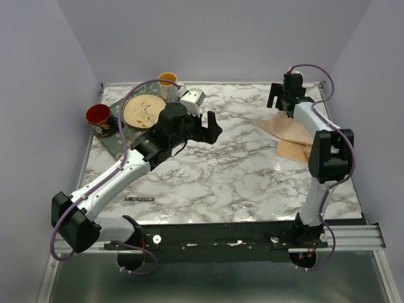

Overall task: Fold the napkin, place the utensils inside, and roll it up
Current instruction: Move the napkin to the centre of the board

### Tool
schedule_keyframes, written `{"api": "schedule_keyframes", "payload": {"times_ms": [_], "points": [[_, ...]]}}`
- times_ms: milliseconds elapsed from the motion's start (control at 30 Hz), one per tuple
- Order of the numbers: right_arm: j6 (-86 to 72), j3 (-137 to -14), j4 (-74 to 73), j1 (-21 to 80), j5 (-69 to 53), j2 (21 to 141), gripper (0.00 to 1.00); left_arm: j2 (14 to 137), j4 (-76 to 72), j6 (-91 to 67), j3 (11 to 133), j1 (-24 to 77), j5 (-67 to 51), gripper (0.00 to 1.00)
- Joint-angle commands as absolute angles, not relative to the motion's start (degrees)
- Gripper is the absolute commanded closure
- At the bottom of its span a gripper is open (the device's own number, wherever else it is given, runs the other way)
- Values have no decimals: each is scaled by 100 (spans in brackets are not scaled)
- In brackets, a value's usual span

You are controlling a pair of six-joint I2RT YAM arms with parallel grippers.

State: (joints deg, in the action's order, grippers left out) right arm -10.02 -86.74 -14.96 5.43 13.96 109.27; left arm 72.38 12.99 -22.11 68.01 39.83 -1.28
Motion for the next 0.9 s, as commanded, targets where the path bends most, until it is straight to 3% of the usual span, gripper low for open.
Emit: {"api": "schedule_keyframes", "payload": {"times_ms": [0,133,233,433,467,500,567,667,700,867], "points": [[-545,-9561,-1511,431,1160,11801,5,7470,1432,-2267,6829,4078,150,1],[-976,-9678,-2258,431,1363,11936,19,7716,1538,-2250,7048,4104,140,1],[-1204,-9291,-2294,457,1704,11708,23,7927,1591,-2241,7224,4113,132,1],[-1212,-8870,-2566,475,959,11584,38,8340,1617,-2285,7550,4122,53,1],[-1230,-8851,-2645,475,897,11593,42,8367,1608,-2311,7585,4122,44,1],[-1187,-8824,-2698,483,853,11575,53,8393,1608,-2346,7611,4131,35,2],[-1169,-8666,-2716,483,616,11505,58,8429,1582,-2426,7594,4140,9,2],[-1108,-8535,-2716,640,168,11435,81,8437,1556,-2487,7576,4166,0,2],[-1107,-8482,-2725,737,176,11330,96,8446,1556,-2496,7576,4166,17,2],[-1388,-7622,-2550,1702,-912,10268,99,8420,1591,-2601,7541,4175,298,3]]}}
